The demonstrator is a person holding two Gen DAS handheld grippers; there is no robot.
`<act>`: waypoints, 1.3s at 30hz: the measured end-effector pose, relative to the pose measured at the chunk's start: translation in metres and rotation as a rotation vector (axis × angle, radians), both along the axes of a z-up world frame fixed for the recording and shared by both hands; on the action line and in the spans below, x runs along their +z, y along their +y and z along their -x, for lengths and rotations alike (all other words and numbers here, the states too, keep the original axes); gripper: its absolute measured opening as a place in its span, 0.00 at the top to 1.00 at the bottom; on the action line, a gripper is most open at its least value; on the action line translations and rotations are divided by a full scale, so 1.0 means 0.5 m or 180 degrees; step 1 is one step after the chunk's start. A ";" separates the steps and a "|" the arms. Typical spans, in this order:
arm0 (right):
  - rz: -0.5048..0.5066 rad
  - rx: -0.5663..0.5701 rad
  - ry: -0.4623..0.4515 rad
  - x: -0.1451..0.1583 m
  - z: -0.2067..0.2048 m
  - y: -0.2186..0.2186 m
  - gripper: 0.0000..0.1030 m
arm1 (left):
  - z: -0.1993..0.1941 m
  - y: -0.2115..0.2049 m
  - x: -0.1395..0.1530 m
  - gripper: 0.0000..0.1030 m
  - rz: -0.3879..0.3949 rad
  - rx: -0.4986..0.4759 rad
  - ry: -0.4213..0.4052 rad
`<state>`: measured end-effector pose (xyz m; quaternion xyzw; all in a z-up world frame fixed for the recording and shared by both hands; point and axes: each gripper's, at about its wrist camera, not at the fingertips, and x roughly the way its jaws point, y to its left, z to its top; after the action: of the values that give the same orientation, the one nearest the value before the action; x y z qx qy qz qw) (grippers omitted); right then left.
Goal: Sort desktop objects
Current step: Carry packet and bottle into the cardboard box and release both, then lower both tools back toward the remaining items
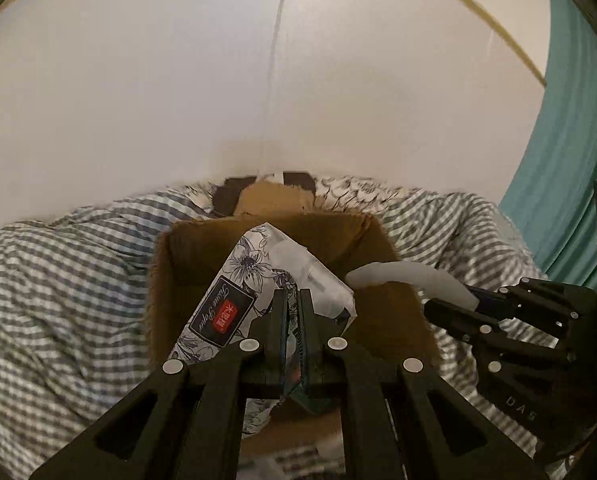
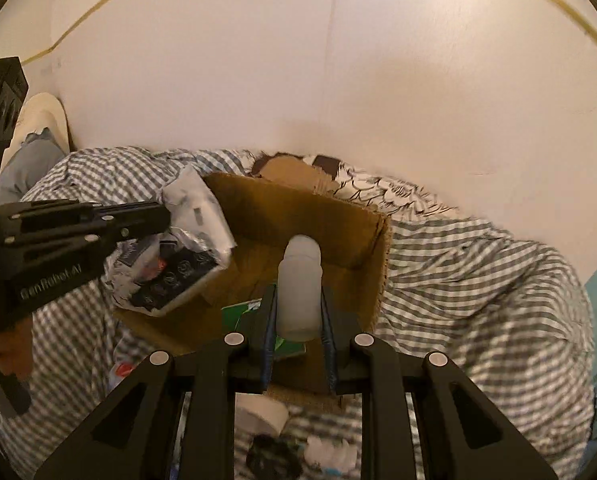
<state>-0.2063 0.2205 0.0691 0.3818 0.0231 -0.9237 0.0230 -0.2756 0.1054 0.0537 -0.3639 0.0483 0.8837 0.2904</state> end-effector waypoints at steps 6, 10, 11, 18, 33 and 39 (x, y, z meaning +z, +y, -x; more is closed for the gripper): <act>0.0165 -0.0072 -0.0161 -0.071 0.095 0.045 0.81 | 0.069 0.060 -0.059 0.93 0.0143 -0.0050 0.0014; 0.0232 -0.0197 -0.0047 -0.072 0.110 0.068 0.54 | 0.073 0.084 -0.057 0.39 0.0269 -0.0048 0.0130; 0.0281 -0.0223 -0.0010 -0.069 0.107 0.078 0.49 | 0.072 0.081 -0.054 0.22 0.0296 0.0064 0.0189; 0.0360 -0.0305 0.0040 -0.020 0.014 0.102 0.48 | 0.017 0.010 -0.009 0.13 0.0160 0.0248 0.0134; 0.0343 -0.0331 -0.0304 -0.089 -0.314 0.029 0.48 | -0.279 -0.189 -0.093 0.12 0.0497 0.0473 -0.0174; 0.0330 -0.0336 -0.0555 -0.199 -0.404 -0.027 0.48 | -0.354 -0.200 -0.215 0.12 0.0638 0.0464 -0.0577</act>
<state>-0.0045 0.2073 -0.0303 0.4597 -0.0470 -0.8868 -0.0040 -0.0986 0.0053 -0.0539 -0.4720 0.0833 0.8567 0.1908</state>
